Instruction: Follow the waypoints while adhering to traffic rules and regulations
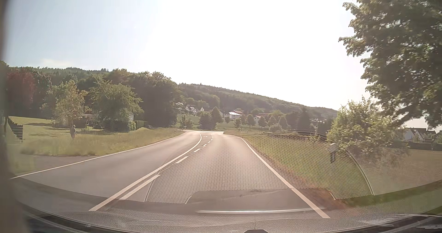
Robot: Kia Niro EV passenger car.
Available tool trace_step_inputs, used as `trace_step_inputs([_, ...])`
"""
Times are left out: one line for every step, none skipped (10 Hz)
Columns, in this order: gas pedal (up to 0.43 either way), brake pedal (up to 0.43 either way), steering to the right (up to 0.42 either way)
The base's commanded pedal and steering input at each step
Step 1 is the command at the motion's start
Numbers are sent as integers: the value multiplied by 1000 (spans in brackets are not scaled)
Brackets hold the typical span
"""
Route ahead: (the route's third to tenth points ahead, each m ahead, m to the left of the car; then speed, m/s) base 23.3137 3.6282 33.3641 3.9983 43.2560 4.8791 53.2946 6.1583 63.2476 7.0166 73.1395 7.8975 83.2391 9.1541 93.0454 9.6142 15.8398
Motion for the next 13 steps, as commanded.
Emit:
trace_step_inputs([150, 0, -9])
trace_step_inputs([150, 0, -9])
trace_step_inputs([150, 0, -8])
trace_step_inputs([150, 0, -7])
trace_step_inputs([157, 0, -7])
trace_step_inputs([157, 0, -7])
trace_step_inputs([157, 0, -7])
trace_step_inputs([157, 0, -7])
trace_step_inputs([157, 0, -7])
trace_step_inputs([157, 0, -6])
trace_step_inputs([157, 0, -7])
trace_step_inputs([157, 0, -7])
trace_step_inputs([157, 0, -7])
